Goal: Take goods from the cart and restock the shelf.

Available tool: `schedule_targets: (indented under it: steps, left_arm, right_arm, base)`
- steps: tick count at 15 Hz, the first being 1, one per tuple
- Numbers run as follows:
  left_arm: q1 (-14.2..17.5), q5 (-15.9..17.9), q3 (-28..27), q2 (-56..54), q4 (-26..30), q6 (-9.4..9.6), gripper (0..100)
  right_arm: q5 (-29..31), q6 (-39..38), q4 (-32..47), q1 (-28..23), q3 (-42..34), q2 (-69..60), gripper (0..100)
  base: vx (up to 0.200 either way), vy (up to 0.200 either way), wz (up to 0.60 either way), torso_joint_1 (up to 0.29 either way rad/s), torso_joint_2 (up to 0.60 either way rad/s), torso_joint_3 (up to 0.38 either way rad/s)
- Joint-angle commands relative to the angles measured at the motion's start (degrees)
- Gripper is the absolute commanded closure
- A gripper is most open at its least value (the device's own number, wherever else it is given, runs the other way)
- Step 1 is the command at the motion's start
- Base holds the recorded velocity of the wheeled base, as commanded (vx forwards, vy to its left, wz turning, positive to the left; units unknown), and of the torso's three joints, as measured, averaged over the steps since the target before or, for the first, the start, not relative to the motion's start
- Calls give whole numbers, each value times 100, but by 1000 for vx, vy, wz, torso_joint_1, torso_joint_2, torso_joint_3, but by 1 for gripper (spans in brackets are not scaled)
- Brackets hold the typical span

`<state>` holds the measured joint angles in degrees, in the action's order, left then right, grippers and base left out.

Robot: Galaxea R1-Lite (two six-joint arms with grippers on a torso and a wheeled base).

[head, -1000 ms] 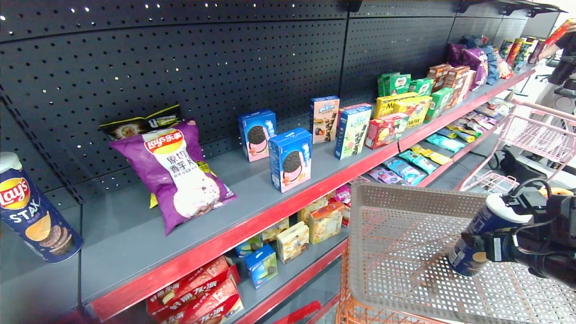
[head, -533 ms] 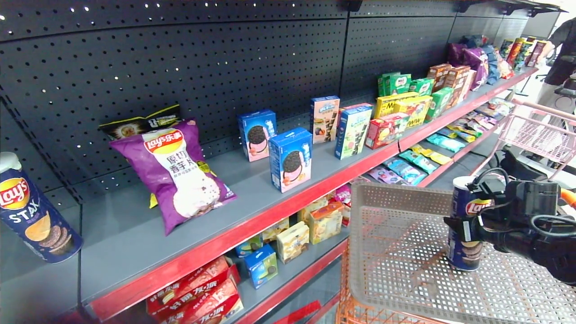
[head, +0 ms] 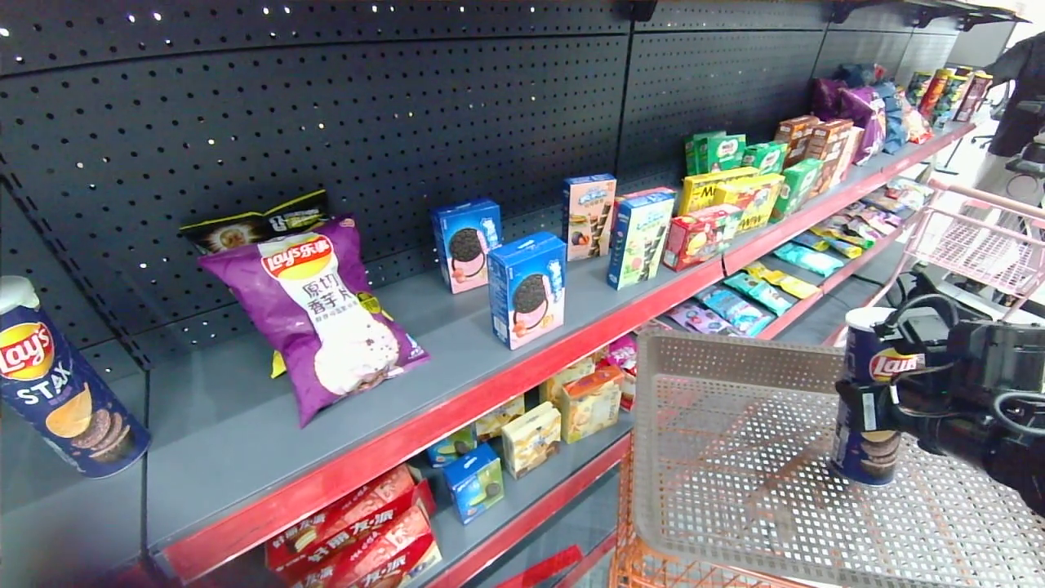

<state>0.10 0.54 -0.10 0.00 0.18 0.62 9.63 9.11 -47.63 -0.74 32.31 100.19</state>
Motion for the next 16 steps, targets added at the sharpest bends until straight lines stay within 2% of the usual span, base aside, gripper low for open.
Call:
schedule_targets:
  steps: [1,3,5,11,14,16]
  left_arm:
    - [8,-1,1,0,-1,-1,0]
    - [-1,-1,1,0,-1,-1,0]
    - [8,-1,1,0,-1,-1,0]
    - [-1,-1,1,0,-1,-1,0]
    - [-1,-1,1,0,-1,-1,0]
    - [-1,-1,1,0,-1,-1,0]
  right_arm:
    - [549,-41,78,101,-374,-1415,100]
    - [760,-41,535,382,-541,-2654,100]
    - [935,-23,1537,452,-559,-3858,100]
    - [1551,21,2785,356,-717,-5071,100]
    - [1524,417,2987,408,-611,-5370,100]
    - [1252,856,3005,461,-673,-5634,100]
  base:
    - [0,0,0,0,0,0]
    - [0,0,0,0,0,0]
    - [0,0,0,0,0,0]
    - [0,0,0,0,0,0]
    - [0,0,0,0,0,0]
    - [0,0,0,0,0,0]
